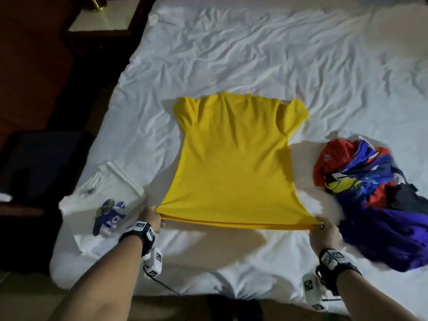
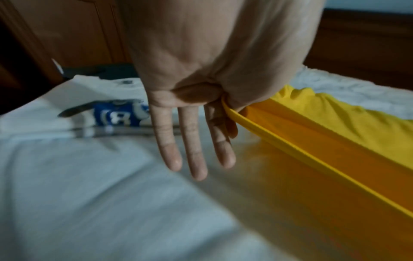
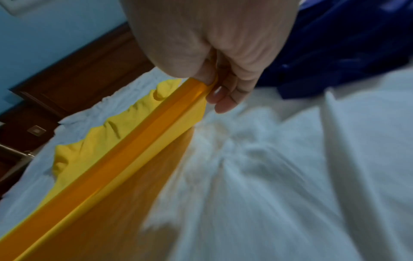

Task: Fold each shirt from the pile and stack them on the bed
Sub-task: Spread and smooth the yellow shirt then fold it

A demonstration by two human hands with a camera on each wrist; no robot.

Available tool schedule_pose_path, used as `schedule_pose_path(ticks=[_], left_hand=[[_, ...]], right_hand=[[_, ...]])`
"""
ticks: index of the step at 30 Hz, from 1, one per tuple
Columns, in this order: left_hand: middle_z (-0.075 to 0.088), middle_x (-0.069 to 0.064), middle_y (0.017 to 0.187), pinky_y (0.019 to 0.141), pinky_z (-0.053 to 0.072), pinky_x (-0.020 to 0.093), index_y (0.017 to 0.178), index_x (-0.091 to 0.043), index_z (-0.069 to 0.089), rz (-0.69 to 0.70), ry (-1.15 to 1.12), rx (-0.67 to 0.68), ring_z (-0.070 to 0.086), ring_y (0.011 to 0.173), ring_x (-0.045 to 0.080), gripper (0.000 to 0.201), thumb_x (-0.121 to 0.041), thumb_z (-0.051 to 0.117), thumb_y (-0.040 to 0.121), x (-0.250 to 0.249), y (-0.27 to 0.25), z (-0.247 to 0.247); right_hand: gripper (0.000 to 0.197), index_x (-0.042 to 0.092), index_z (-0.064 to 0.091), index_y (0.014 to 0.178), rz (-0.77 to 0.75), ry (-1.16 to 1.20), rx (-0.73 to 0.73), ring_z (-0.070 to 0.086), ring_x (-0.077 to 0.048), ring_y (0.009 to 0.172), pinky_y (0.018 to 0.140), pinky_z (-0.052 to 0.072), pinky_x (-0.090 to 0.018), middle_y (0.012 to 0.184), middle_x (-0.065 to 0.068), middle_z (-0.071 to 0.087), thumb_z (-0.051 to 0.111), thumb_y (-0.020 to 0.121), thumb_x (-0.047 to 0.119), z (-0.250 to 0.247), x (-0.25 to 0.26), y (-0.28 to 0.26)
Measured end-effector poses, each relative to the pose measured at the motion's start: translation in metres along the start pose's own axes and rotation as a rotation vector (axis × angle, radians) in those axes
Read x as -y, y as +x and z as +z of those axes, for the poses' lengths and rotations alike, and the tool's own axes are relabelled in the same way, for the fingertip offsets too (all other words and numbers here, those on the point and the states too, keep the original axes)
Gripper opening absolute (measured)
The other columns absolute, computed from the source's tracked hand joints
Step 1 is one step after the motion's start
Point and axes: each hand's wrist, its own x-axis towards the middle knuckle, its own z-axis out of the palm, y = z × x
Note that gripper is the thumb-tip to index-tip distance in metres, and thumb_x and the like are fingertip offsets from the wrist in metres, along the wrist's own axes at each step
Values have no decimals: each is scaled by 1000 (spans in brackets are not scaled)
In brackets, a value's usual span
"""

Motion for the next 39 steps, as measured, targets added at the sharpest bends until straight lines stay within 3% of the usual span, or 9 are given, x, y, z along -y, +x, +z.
schedule_pose_path(ticks=[6,16,20,23,25,27,30,35,39], left_hand=[[71,17,75,44,43,28,158,-23,35,-45,54,31,63,57,29,61,-4,31,100,76,-19,25],[70,16,75,51,47,31,159,-22,35,-97,52,53,66,63,32,59,-7,32,102,154,-47,48],[72,23,108,65,60,42,156,-23,40,-93,54,25,71,77,36,58,-11,35,100,164,-41,55],[73,21,111,79,61,47,145,-20,55,-68,94,33,70,92,41,58,-15,41,89,161,-34,54],[72,20,93,77,59,45,112,-11,70,-57,170,57,68,84,39,39,-18,48,80,140,-45,41],[67,16,88,74,51,41,88,-7,64,-66,276,58,64,81,35,22,-24,54,78,113,-63,26],[55,14,118,90,46,46,111,-11,57,35,488,-89,55,108,37,32,-32,55,86,79,-76,21],[13,19,168,121,21,58,158,-14,31,722,617,-93,14,154,39,61,-29,46,101,27,-94,114],[-17,16,169,125,5,61,165,-18,4,890,744,9,-15,156,36,72,-28,40,103,17,-75,187]], right_hand=[[33,0,72,117,90,-84,33,62,-50,105,94,49,-48,109,-32,69,60,87,-9,26,-60,-49],[31,2,72,116,217,-34,40,61,-46,108,96,48,-44,113,-28,69,61,87,-5,35,-105,-91],[33,4,71,117,234,-28,69,61,-45,108,95,47,-42,114,-27,69,60,87,-5,39,-116,-95],[33,5,69,119,242,20,54,60,-42,111,95,46,-40,115,-24,69,59,88,-1,39,-110,-97],[39,6,65,123,270,81,30,57,-40,116,98,43,-39,119,-19,65,53,88,17,38,-98,-100],[60,7,56,134,257,68,-36,46,-41,128,108,35,-46,135,-22,54,44,80,30,36,-84,-103],[72,8,47,139,21,-84,-56,36,-39,136,113,29,-54,147,-20,43,43,72,35,45,-62,-107],[59,16,31,158,-737,-411,150,2,-30,157,126,8,-49,170,-12,13,37,103,36,121,-21,-127],[63,25,11,164,-824,-601,305,-18,-27,155,126,-3,-51,170,-6,-10,16,105,47,186,-4,-126]])
